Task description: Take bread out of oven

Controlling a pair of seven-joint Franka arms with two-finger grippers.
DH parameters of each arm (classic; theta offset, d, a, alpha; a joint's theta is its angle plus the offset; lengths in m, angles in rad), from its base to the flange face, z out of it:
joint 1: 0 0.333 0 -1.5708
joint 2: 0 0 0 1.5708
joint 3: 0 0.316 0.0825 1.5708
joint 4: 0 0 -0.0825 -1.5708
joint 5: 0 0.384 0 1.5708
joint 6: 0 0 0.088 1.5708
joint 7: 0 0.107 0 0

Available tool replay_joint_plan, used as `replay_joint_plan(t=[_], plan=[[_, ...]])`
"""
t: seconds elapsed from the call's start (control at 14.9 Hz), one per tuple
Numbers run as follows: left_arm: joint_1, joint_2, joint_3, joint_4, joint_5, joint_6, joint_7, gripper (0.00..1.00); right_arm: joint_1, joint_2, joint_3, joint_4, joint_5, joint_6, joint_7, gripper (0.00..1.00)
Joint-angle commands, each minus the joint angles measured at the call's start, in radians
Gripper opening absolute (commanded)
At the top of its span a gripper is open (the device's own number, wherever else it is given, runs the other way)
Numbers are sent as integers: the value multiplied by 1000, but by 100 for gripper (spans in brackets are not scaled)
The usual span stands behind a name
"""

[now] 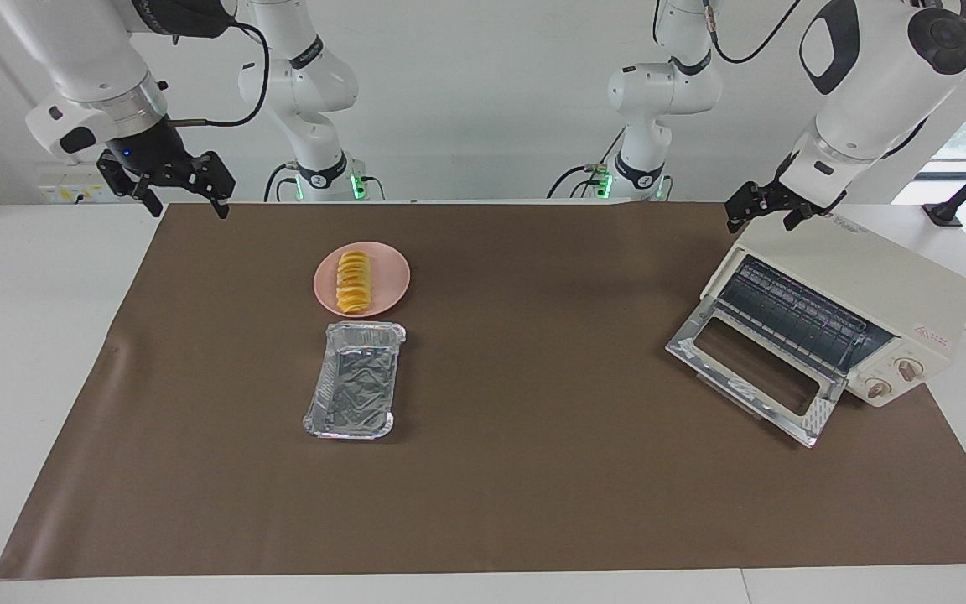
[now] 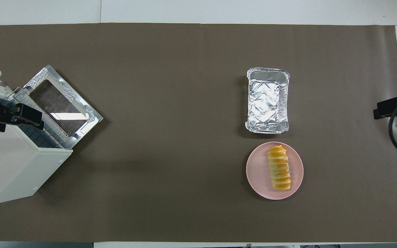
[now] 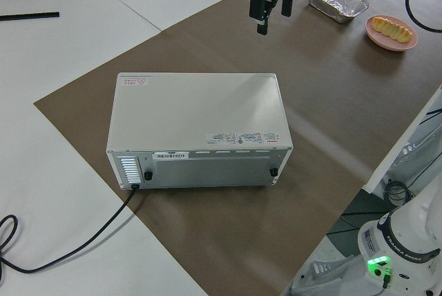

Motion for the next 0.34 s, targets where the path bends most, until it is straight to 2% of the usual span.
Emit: replay_joint_plan(t=[0.0,0.27], plan=[[7,-17,-6,-16,20,15,-1,100,-3,-26,0,-39,-17,28,1,100],[7,-17,-6,-16,20,15,-1,100,-21,-25,0,-33,-15,27,-7,100]])
